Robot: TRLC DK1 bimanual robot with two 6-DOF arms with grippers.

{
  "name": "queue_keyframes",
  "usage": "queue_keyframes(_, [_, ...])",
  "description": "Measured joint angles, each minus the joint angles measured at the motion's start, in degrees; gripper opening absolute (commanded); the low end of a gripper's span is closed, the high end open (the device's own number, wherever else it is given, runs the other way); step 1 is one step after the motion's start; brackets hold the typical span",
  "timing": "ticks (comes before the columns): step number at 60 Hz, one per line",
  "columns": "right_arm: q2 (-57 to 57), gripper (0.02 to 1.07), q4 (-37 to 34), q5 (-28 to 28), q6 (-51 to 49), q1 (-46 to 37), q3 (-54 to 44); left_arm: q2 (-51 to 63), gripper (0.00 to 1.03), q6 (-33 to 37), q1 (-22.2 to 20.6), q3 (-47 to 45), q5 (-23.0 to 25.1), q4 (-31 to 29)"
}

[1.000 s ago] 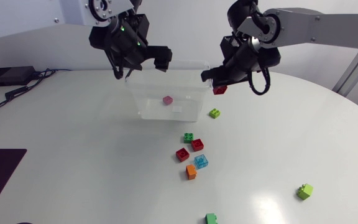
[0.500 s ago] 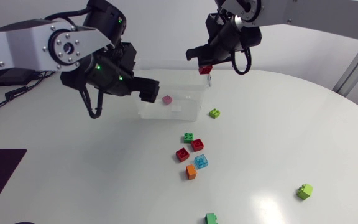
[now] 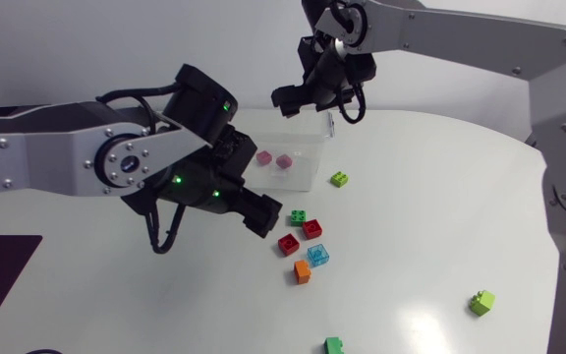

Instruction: Place the duplo bricks in the container

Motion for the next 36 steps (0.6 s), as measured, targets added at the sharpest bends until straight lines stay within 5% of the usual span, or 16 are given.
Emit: queue_keyframes(36, [-39.10, 1.02, 8.52, -3.34, -3.26, -2.43, -48.68, 19.37, 0.94, 9.31, -4.33, 2.54, 3.98, 2.29])
